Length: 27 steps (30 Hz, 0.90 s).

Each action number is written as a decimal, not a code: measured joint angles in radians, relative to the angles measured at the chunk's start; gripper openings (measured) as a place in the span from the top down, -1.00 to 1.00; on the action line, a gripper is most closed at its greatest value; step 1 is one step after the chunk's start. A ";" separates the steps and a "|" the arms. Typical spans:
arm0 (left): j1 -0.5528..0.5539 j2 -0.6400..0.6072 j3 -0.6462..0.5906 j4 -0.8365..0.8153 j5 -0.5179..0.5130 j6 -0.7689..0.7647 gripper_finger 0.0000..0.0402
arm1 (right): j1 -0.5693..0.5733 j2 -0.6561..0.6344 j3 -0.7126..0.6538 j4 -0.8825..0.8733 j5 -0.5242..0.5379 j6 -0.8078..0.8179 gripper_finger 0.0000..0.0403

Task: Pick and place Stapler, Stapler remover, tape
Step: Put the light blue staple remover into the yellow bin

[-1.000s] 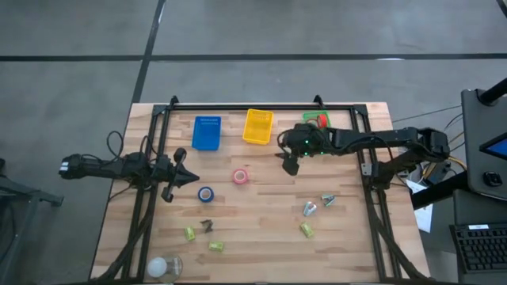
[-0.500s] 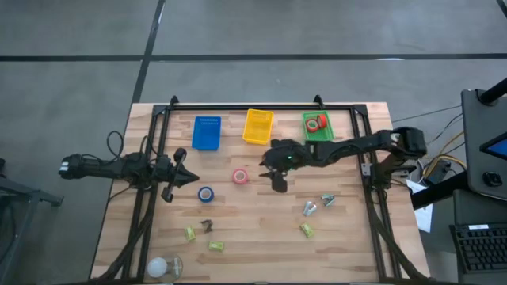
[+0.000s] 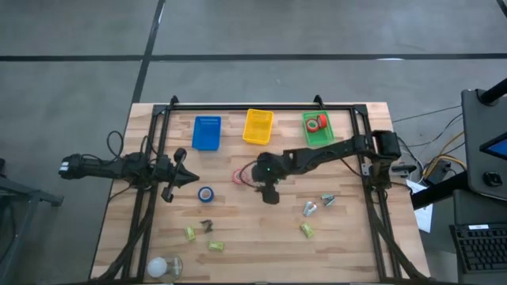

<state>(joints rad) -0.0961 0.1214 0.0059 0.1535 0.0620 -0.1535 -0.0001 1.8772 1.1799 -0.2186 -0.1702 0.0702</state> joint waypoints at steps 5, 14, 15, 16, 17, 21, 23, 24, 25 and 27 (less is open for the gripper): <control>0.000 0.001 0.000 -0.007 0.000 0.000 0.95 | 0.049 -0.060 -0.083 -0.080 0.005 0.108 0.06; 0.000 0.003 0.000 -0.016 -0.002 0.000 0.95 | 0.213 -0.296 -0.296 -0.095 0.103 0.196 0.13; 0.000 0.004 0.000 -0.016 -0.002 0.000 0.95 | 0.239 -0.327 -0.321 -0.097 0.133 0.214 0.14; 0.000 0.005 0.000 -0.017 -0.003 0.000 0.95 | 0.268 -0.364 -0.346 -0.101 0.165 0.239 0.15; 0.000 0.005 0.000 -0.019 -0.003 0.000 0.95 | 0.297 -0.399 -0.369 -0.100 0.205 0.265 0.16; 0.000 0.008 0.000 -0.024 -0.003 0.000 0.95 | 0.405 -0.526 -0.463 -0.104 0.331 0.335 0.19; 0.000 0.008 0.000 -0.024 -0.003 0.000 0.95 | 0.447 -0.575 -0.507 -0.104 0.332 0.324 0.20; 0.000 0.008 0.000 -0.024 -0.003 0.000 0.95 | 0.463 -0.599 -0.528 -0.104 0.329 0.327 0.21; 0.000 0.008 0.000 -0.024 -0.003 0.000 0.95 | 0.476 -0.622 -0.544 -0.102 0.327 0.337 0.22; 0.000 0.008 0.000 -0.025 -0.003 0.000 0.95 | 0.490 -0.659 -0.570 -0.100 0.328 0.366 0.24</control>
<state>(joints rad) -0.0959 0.1291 0.0059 0.1290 0.0589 -0.1535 0.4900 1.2182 0.6098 -0.3184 0.1574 0.4361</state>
